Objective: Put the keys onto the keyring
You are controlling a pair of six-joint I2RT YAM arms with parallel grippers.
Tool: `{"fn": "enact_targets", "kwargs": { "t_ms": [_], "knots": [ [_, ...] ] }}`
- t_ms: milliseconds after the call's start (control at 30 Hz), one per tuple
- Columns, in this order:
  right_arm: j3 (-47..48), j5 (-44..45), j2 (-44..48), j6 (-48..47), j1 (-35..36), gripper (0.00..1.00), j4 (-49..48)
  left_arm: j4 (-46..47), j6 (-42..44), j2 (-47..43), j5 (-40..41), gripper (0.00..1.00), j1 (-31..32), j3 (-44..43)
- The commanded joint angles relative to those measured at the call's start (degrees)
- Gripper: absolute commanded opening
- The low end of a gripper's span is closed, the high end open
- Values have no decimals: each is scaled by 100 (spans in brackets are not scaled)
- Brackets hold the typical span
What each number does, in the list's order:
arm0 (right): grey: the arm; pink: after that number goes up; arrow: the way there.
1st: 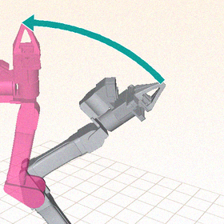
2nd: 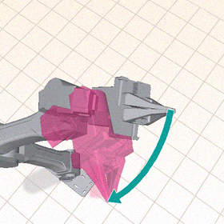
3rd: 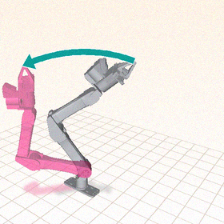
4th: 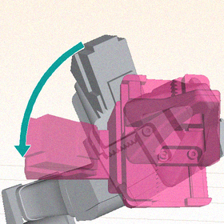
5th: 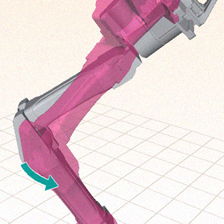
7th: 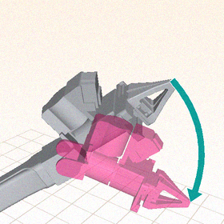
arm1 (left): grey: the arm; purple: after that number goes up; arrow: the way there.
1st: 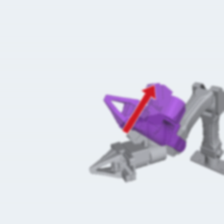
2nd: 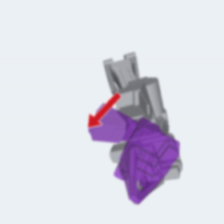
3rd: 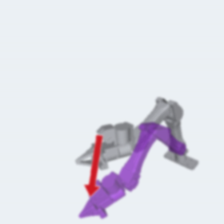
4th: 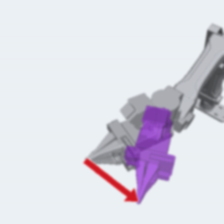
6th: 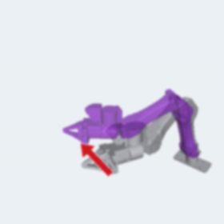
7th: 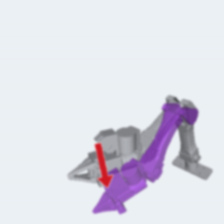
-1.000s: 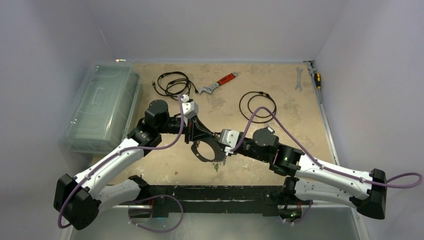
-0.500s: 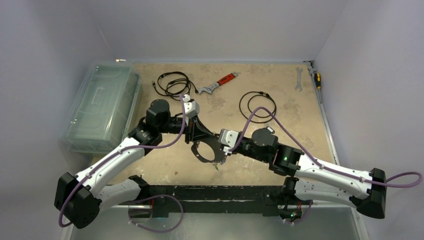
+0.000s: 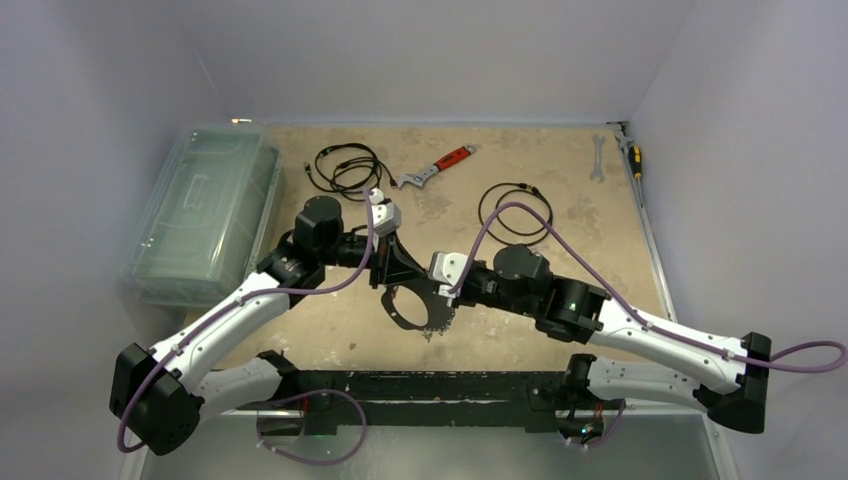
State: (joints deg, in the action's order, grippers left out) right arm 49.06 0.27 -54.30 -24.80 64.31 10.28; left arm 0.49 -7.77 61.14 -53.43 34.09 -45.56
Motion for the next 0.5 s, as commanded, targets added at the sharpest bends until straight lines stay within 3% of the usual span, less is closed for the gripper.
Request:
{"fn": "enact_targets", "kwargs": {
  "t_ms": [0, 233, 467],
  "knots": [
    [659, -716, -19, 215, 29, 0, 292, -39, 273, 47, 17, 0, -34, -317],
    [1265, -1037, -285, 324, 29, 0, 1024, -406, 380, 127, 126, 0, -25, -308],
    [1368, -1326, -379, 510, 22, 0, 1159, -369, 406, 69, -123, 0, -25, -304]
  ]
}}
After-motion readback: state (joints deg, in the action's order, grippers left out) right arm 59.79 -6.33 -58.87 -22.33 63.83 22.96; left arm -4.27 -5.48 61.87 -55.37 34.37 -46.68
